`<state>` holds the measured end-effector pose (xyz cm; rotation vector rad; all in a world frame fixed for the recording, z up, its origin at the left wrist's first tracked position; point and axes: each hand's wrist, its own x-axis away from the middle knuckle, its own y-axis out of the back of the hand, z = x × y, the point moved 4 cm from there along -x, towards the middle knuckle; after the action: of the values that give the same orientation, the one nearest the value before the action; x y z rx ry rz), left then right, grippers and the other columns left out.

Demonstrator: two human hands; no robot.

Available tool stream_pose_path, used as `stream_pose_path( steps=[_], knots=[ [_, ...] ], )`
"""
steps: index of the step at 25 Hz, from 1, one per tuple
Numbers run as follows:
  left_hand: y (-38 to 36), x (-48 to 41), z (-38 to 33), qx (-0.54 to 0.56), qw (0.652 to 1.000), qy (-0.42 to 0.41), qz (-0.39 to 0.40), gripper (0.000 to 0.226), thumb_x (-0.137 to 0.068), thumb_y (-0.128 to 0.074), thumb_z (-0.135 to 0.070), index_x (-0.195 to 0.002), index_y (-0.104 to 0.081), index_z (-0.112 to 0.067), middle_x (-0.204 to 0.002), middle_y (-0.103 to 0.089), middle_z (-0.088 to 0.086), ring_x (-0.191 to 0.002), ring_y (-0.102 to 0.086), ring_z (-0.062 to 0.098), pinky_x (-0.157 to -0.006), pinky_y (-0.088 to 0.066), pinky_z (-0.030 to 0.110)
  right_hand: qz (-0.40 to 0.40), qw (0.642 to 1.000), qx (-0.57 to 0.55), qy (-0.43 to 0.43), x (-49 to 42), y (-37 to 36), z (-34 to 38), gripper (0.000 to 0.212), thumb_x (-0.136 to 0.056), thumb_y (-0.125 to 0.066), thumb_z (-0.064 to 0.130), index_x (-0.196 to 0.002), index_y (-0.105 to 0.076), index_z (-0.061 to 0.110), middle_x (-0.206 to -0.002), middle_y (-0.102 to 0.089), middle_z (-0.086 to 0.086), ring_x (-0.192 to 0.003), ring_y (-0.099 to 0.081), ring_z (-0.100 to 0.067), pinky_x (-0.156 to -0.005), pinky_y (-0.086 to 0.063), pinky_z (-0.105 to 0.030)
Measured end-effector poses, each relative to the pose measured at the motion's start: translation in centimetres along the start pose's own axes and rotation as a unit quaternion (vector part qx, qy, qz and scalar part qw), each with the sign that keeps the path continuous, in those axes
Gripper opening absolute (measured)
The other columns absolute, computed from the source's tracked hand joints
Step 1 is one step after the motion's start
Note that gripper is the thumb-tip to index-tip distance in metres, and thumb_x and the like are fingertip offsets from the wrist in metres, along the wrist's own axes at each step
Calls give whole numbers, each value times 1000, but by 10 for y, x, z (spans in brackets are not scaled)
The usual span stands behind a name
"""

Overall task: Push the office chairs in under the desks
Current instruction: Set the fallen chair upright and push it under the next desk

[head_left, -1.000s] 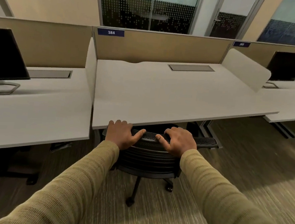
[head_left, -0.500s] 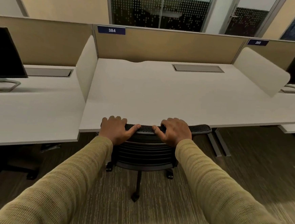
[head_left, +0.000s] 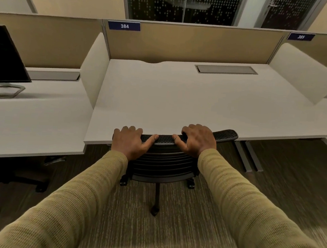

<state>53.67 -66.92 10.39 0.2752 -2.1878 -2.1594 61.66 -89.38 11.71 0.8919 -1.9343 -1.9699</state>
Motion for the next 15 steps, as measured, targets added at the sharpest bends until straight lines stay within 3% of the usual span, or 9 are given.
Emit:
stream_pose_path(
  steps=[5,10,13,15],
  knots=[
    [6,2,5,25,999,-5,26,93,-76,0,-93,-91,-61,-23,-89,-60,1,-85,-55,24,-83,-41,45,-28,995,-20,-96,15,3,15,71,-92,-18,64,-89,-68,14,-81,-62,-5,-71,-48,-23,-67,-34,-37],
    [9,21,18,56,998,-18,39,89,-85,-12,-85,-132,-57,-24,-131,-59,7,-122,-50,29,-104,-35,49,-107,979,-82,-155,38,2,49,54,-99,-30,53,-105,-69,17,-105,-66,-5,-100,-57,-27,-98,-37,-45],
    [2,48,32,84,995,-22,42,83,-92,-21,-78,-159,-21,-29,-167,-20,8,-153,-12,29,-123,-9,51,-97,982,-83,-142,51,-3,82,60,-100,-29,58,-131,-58,15,-131,-57,-12,-129,-46,-33,-118,-19,-51],
    [-5,70,43,88,995,-36,29,84,-93,-23,-76,-160,5,-34,-169,11,4,-155,11,25,-124,5,51,-53,987,-66,-137,56,-8,108,75,-98,-22,65,-150,-40,15,-155,-38,-16,-148,-24,-35,-123,5,-53]
  ],
)
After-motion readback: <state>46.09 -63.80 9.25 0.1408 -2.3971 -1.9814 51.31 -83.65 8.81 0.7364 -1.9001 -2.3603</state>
